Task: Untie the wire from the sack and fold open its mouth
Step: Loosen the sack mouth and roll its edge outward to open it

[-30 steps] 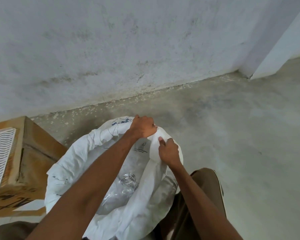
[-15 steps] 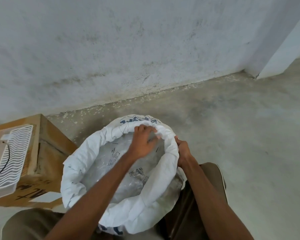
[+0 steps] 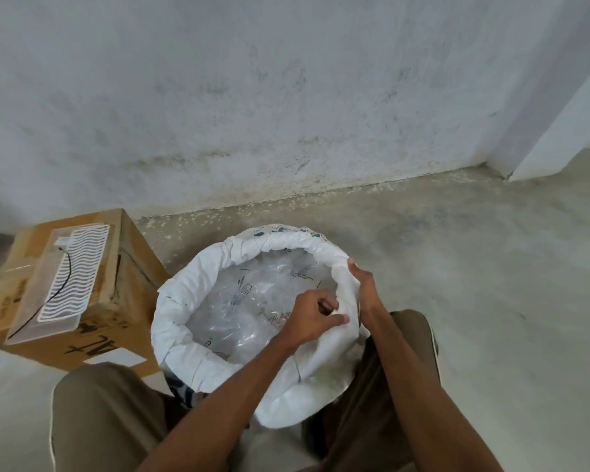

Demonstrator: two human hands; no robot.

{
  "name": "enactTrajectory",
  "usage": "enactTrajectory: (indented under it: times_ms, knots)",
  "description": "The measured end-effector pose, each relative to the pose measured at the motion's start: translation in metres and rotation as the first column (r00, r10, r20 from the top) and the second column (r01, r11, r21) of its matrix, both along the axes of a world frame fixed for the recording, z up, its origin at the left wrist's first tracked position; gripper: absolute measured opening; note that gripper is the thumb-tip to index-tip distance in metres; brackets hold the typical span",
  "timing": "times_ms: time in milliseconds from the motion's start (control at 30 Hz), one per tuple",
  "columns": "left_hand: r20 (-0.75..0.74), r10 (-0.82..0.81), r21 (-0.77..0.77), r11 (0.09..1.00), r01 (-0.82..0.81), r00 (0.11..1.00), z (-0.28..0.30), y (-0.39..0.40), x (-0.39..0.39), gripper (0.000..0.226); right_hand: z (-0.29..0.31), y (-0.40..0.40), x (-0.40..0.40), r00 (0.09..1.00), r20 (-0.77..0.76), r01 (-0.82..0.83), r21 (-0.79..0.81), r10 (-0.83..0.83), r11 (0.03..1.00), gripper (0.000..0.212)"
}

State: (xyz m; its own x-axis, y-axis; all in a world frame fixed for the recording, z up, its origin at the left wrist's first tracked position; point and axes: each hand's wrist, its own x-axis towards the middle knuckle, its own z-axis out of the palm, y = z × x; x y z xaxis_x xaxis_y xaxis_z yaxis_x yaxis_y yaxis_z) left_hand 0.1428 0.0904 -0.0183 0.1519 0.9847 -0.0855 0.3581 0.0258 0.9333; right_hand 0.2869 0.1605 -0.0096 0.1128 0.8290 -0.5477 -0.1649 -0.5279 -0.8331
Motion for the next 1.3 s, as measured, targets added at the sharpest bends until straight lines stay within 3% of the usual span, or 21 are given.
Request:
enactTrajectory:
  times_ms: [133,233,300,367,400,433,533,600,633,800,967,1100,1300]
  knots:
    - [0.095,-0.023,-0.033,0.999,0.026,0.995,-0.004,-0.011,0.003,0.021,-0.007,-0.026,0.015,0.976,0.218,0.003,0.093,-0.023,0.996,0.061]
    - [0.209,-0.033,-0.159,0.985,0.068,0.977,-0.004,-0.014,-0.024,0.021,-0.004,-0.029,0.010,0.980,0.184,0.051,0.127,-0.074,0.991,0.049]
    - [0.168,-0.002,-0.186,0.982,0.034,0.986,-0.008,-0.017,-0.045,0.018,-0.006,-0.035,0.001,0.917,0.380,0.033,0.227,-0.120,0.973,0.047]
    - [0.008,0.068,-0.109,0.992,-0.067,0.998,-0.013,-0.020,-0.067,0.016,-0.008,-0.044,-0.009,0.651,0.719,-0.122,0.419,-0.246,0.900,0.048]
    - [-0.095,0.095,-0.049,0.994,-0.100,0.991,-0.016,-0.023,-0.077,0.018,-0.007,-0.049,-0.015,0.516,0.798,-0.267,0.497,-0.313,0.826,0.047]
    - [-0.184,0.108,-0.009,0.994,-0.111,0.977,-0.018,-0.026,-0.087,0.021,-0.006,-0.053,-0.020,0.438,0.839,-0.443,0.514,-0.324,0.734,0.046]
    - [-0.401,0.106,0.023,0.994,-0.106,0.910,-0.026,-0.036,-0.112,0.030,-0.004,-0.066,-0.036,0.208,0.971,-0.829,0.240,-0.120,0.505,0.052]
    - [-0.480,0.113,0.024,0.993,-0.116,0.870,-0.037,-0.042,-0.126,0.036,-0.006,-0.074,-0.037,0.044,0.998,-0.871,0.056,-0.035,0.489,0.055]
    - [-0.504,0.120,0.024,0.992,-0.124,0.856,-0.048,-0.042,-0.132,0.039,-0.007,-0.077,-0.036,0.004,1.000,-0.860,0.007,-0.006,0.510,0.055]
    - [-0.500,0.143,0.036,0.989,-0.144,0.854,-0.055,-0.051,-0.137,0.040,0.001,-0.088,-0.026,-0.083,0.993,-0.800,-0.120,0.090,0.587,0.057]
    - [-0.476,0.154,0.102,0.988,-0.119,0.866,-0.034,-0.066,-0.128,0.032,0.008,-0.100,-0.025,-0.172,0.972,-0.787,-0.233,0.159,0.571,0.061]
    - [-0.470,0.187,0.150,0.980,-0.130,0.863,-0.021,-0.073,-0.124,0.035,0.013,-0.104,-0.031,-0.180,0.966,-0.786,-0.253,0.184,0.563,0.063]
    - [-0.568,0.167,0.122,0.985,-0.118,0.806,-0.005,-0.066,-0.128,0.054,0.026,-0.093,-0.047,-0.112,0.976,-0.807,-0.198,0.185,0.557,0.067]
